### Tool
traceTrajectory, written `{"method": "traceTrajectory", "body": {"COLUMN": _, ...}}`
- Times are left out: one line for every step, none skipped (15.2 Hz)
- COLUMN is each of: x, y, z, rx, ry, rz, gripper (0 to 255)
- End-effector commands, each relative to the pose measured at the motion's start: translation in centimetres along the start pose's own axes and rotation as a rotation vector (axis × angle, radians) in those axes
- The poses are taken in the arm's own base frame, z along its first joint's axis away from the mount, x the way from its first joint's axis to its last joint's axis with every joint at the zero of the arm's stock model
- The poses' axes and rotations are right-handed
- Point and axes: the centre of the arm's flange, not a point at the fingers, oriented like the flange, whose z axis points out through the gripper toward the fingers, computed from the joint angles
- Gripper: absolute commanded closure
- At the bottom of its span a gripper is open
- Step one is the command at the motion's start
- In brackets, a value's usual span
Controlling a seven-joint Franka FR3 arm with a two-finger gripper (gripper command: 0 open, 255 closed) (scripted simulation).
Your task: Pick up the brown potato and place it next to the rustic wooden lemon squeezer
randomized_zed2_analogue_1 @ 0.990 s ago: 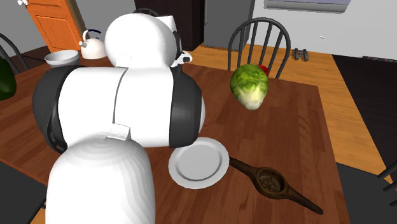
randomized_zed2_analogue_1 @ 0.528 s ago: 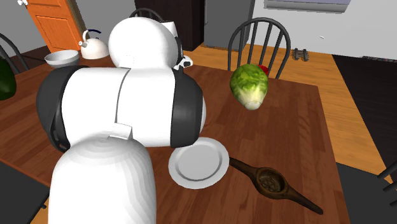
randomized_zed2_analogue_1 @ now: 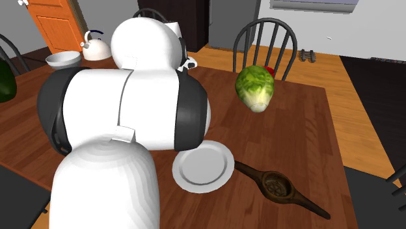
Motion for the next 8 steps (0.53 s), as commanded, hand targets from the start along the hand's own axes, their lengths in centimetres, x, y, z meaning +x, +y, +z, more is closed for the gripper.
{"method": "traceTrajectory", "body": {"x": 0.0, "y": 0.0, "z": 0.0, "rx": 0.000, "ry": -0.001, "rz": 0.000, "gripper": 255}}
{"method": "traceTrajectory", "body": {"x": 0.0, "y": 0.0, "z": 0.0, "rx": 0.000, "ry": -0.001, "rz": 0.000, "gripper": 255}}
{"method": "traceTrajectory", "body": {"x": 0.0, "y": 0.0, "z": 0.0, "rx": 0.000, "ry": -0.001, "rz": 0.000, "gripper": 255}}
{"method": "traceTrajectory", "body": {"x": 0.0, "y": 0.0, "z": 0.0, "rx": 0.000, "ry": -0.001, "rz": 0.000, "gripper": 255}}
{"method": "traceTrajectory", "body": {"x": 0.0, "y": 0.0, "z": 0.1, "rx": 0.000, "ry": -0.001, "rz": 0.000, "gripper": 255}}
{"method": "traceTrajectory", "body": {"x": 0.0, "y": 0.0, "z": -0.5, "rx": 0.000, "ry": -0.001, "rz": 0.000, "gripper": 255}}
{"method": "traceTrajectory", "body": {"x": 0.0, "y": 0.1, "z": -1.0, "rx": 0.000, "ry": -0.001, "rz": 0.000, "gripper": 255}}
{"method": "traceTrajectory", "body": {"x": 0.1, "y": 0.1, "z": -1.5, "rx": 0.000, "ry": -0.001, "rz": 0.000, "gripper": 255}}
